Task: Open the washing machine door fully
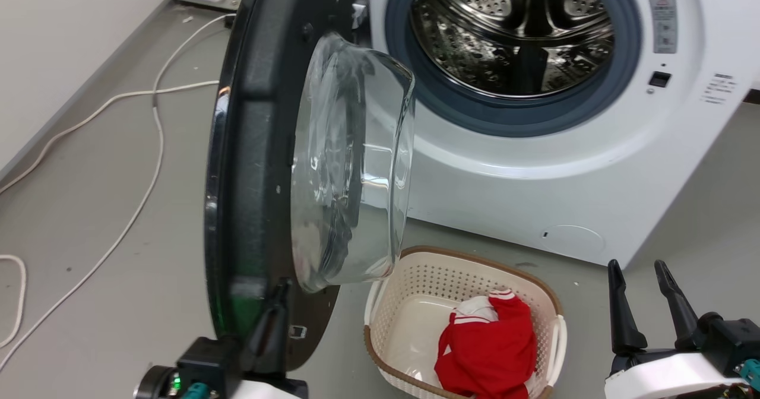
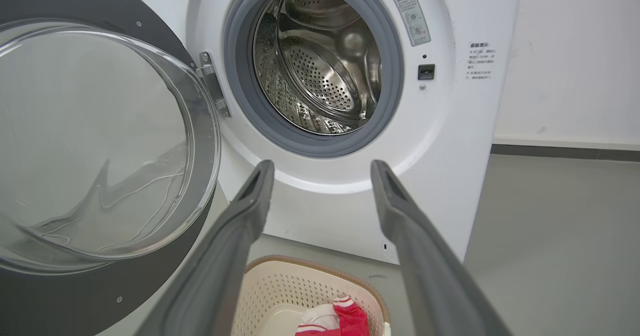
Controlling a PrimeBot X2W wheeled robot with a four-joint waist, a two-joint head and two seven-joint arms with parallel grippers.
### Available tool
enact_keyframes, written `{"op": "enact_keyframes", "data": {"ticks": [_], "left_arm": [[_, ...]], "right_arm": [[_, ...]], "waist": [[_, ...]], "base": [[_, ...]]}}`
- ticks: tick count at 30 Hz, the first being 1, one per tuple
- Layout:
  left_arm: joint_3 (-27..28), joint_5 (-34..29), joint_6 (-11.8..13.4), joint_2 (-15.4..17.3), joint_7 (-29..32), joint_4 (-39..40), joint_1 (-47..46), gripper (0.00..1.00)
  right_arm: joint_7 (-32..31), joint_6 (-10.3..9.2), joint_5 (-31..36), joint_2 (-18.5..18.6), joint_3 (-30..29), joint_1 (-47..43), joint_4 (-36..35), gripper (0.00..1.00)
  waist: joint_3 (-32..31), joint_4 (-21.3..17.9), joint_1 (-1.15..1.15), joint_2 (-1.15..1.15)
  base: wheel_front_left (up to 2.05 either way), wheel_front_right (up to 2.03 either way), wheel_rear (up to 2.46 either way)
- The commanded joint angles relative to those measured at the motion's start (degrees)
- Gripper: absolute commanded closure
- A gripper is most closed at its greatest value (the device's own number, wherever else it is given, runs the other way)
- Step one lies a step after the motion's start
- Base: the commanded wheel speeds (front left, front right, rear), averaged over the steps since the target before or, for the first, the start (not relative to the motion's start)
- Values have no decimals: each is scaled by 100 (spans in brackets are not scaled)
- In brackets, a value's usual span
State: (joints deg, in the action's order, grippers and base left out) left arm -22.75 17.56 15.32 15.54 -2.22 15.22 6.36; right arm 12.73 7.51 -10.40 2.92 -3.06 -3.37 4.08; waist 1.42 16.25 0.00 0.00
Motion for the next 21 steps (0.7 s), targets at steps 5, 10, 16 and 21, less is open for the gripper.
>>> {"op": "enact_keyframes", "data": {"ticks": [5, 10, 16, 21], "left_arm": [[428, 167, 153, 140, -150, -95, 46, 100], [900, 418, 153, 245, -404, -379, -111, 100], [1383, 701, 69, 310, -807, -953, -419, 100], [1737, 877, 50, 368, -1022, -1424, -720, 100]], "right_arm": [[-44, -4, 63, -10, 7, 101, -54, 0], [-91, -4, 109, -8, -9, 108, -124, 0], [-180, -4, 173, -8, -35, 183, -221, 0], [-245, -4, 220, -7, -36, 231, -291, 0]], "waist": [[71, 254, 0, 0], [151, 330, 0, 0], [310, 309, 0, 0], [420, 232, 0, 0]], "base": [[0, 0, 0], [0, 0, 0], [0, 0, 0], [0, 0, 0]]}}
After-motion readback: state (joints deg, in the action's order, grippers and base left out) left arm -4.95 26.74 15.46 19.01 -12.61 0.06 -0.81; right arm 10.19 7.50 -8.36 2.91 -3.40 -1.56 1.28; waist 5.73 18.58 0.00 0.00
